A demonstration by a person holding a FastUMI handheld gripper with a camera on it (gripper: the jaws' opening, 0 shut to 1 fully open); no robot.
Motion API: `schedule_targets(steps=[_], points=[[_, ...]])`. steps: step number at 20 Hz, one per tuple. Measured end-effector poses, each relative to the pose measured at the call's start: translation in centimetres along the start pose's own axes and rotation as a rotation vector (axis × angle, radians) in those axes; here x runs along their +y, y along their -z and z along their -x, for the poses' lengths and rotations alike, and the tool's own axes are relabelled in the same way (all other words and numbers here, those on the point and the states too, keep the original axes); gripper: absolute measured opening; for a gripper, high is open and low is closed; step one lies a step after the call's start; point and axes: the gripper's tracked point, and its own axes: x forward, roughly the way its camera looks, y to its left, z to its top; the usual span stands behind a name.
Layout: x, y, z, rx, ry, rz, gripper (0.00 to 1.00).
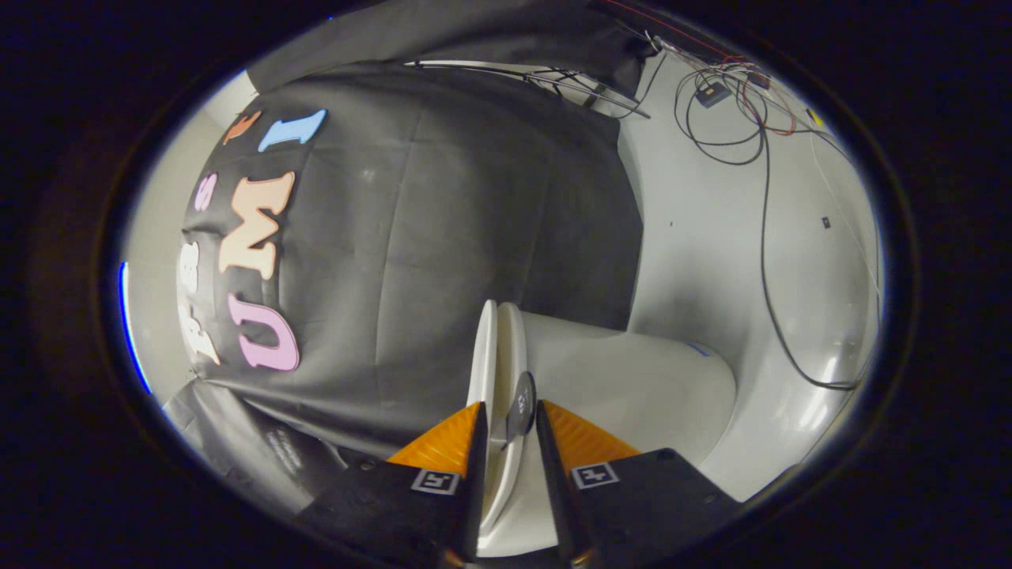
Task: Open the toilet lid.
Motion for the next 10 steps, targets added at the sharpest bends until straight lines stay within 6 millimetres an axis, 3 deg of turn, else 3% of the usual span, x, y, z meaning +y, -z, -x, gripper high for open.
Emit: schedule_targets(steps=[1, 3, 7, 10], points=[[-0.5, 0.0, -0.5, 0.011, 0.03, -0.015, 0.28], [0.3, 0.4, -0.7, 0.027, 0.002, -0.036, 0.09], [1.4, 0.6, -0.4, 0.035, -0.004, 0.022, 0.08], [3.3, 0.4, -0.2, 0.018, -0.043, 0.083, 0.08]])
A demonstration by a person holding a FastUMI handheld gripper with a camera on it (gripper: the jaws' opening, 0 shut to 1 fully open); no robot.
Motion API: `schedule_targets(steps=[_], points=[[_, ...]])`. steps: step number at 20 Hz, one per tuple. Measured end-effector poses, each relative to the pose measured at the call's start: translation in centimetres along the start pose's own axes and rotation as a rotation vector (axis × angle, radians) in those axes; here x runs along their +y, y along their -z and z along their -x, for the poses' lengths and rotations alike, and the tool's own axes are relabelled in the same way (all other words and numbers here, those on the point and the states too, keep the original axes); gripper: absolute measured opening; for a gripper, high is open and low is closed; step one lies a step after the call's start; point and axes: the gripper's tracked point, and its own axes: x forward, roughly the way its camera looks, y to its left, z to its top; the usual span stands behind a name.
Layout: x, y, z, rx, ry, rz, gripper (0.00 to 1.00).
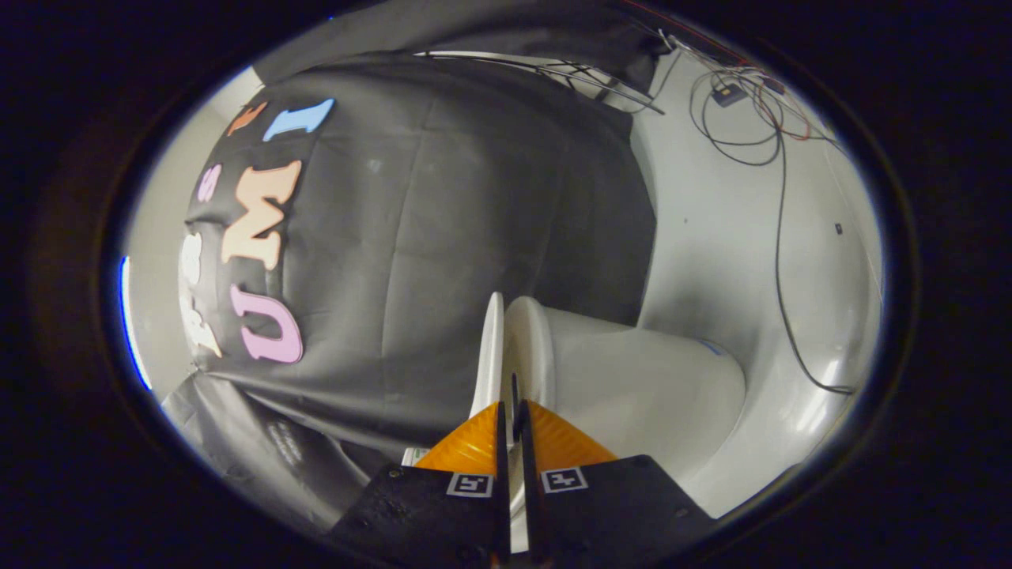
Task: Open the toilet lid.
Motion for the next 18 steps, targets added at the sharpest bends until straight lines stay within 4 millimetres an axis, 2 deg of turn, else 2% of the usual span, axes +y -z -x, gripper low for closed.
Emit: schedule_targets(steps=[5, 8, 14, 18], points=[[5.4, 0.5, 0.0, -0.007, -0.037, 0.139, 0.08], [10.2, 1.4, -0.3, 0.016, -0.089, 0.257, 0.08], [19.6, 4.4, -1.5, 0.035, -0.181, 0.456, 0.12], [23.2, 6.7, -1.7, 0.04, -0.166, 0.58, 0.14]])
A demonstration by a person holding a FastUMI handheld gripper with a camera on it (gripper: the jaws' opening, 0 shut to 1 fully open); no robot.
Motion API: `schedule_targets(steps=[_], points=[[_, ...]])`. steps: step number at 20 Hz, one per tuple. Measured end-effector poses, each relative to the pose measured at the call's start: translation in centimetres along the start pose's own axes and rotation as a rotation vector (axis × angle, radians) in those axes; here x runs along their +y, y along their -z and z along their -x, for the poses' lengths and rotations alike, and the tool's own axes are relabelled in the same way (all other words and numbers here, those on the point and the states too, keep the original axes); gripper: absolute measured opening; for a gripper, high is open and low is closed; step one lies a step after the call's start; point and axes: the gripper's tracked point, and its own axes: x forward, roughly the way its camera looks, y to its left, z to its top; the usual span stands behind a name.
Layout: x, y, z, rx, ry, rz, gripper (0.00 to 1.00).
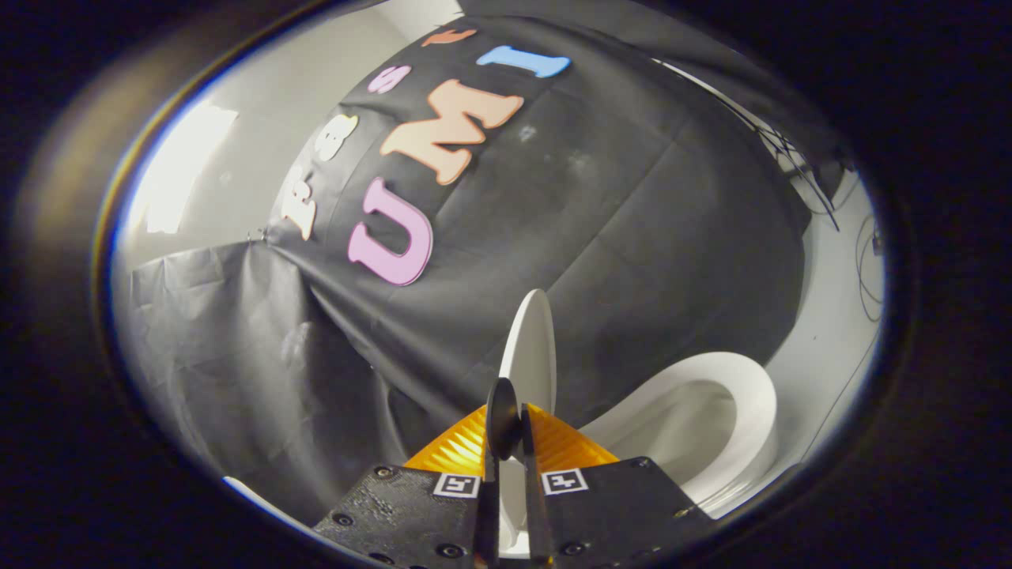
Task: Open the toilet lid.
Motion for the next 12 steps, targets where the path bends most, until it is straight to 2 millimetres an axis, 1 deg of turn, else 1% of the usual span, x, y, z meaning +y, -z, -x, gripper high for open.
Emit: schedule_targets(steps=[3, 6, 9, 12], points=[[3.2, 0.3, -1.0, 0.025, 0.011, 0.091, 0.14], [6.1, 0.9, -1.6, 0.053, 0.005, 0.178, 0.14], [8.8, 1.8, -2.2, 0.079, -0.006, 0.249, 0.14], [12.1, 3.0, -3.3, 0.113, -0.029, 0.32, 0.14]])
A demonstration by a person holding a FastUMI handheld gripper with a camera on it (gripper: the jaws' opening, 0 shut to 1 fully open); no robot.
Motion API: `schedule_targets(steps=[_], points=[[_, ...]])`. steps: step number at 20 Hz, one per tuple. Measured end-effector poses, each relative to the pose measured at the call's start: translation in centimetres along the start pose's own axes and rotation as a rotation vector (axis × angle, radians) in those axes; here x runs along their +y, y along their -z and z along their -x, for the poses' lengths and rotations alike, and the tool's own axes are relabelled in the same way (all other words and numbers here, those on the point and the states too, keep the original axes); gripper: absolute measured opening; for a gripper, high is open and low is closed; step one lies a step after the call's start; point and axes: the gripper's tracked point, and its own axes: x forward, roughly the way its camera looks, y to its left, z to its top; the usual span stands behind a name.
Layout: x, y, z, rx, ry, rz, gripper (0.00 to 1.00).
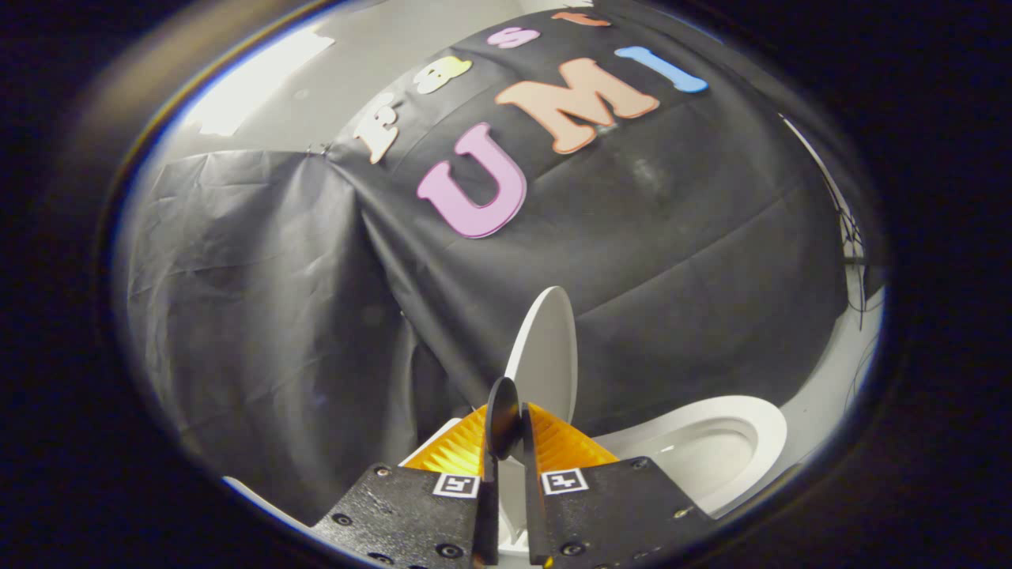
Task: Open the toilet lid.
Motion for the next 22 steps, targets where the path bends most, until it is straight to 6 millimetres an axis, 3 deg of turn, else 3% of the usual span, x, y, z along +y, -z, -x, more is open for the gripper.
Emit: schedule_targets(steps=[10, 22], points=[[9.7, 1.3, -4.7, 0.082, -0.066, 0.258, 0.15], [15.1, 4.9, -8.6, 0.119, -0.156, 0.332, 0.14]])
